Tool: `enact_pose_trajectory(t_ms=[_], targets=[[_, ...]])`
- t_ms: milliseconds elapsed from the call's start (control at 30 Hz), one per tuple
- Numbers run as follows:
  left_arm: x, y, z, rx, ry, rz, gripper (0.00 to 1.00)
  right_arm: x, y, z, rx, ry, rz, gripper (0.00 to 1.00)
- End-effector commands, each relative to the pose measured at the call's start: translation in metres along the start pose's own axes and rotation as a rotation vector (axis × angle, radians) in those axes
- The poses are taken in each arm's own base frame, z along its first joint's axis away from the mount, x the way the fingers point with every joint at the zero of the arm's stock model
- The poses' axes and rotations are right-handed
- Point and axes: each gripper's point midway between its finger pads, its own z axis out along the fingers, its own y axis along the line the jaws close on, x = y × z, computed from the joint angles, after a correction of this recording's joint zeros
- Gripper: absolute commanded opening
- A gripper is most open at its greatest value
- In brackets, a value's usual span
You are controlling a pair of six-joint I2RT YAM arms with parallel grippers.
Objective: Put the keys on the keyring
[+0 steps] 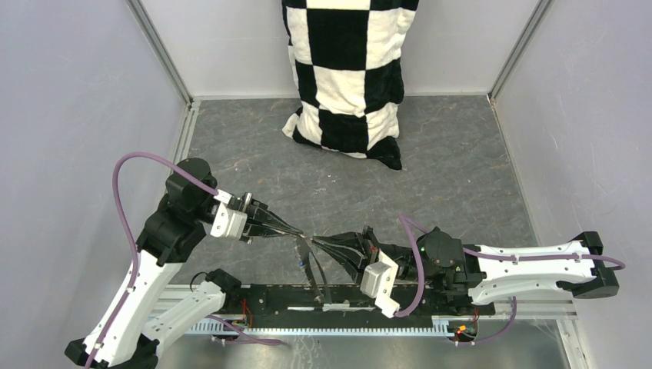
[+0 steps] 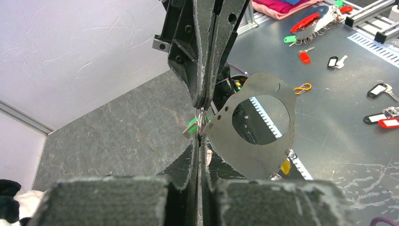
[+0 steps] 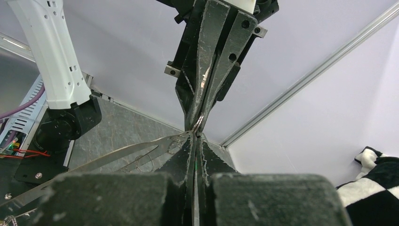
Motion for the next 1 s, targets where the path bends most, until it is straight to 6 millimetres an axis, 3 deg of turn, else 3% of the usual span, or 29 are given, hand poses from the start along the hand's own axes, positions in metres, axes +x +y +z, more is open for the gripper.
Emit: enact_pose_trajectory(t_ms=[0,633,767,967], targets=[[-0.001,0.005,0.000,-0.018,0.003,0.029,0.02,-0.038,-0.026,0.003,0.068,-0.124,0.003,0.00],[0.003,0.001,0.000,-0.001,0.014,0.033,0.02,-0.046,-0.034,0.005,0.088,-0.147,-0.006,0.00],[-0.001,-0.002,0.000,0.012,0.002,0.054,0.02,-0.040,-0.032,0.003,0.085,-0.123,0.000,0.00],[-0.017,-0.007,0.001,0.063,-0.043,0.094,0.02,-0.018,-0.029,-0.017,0.117,-0.057,0.022,0.00]])
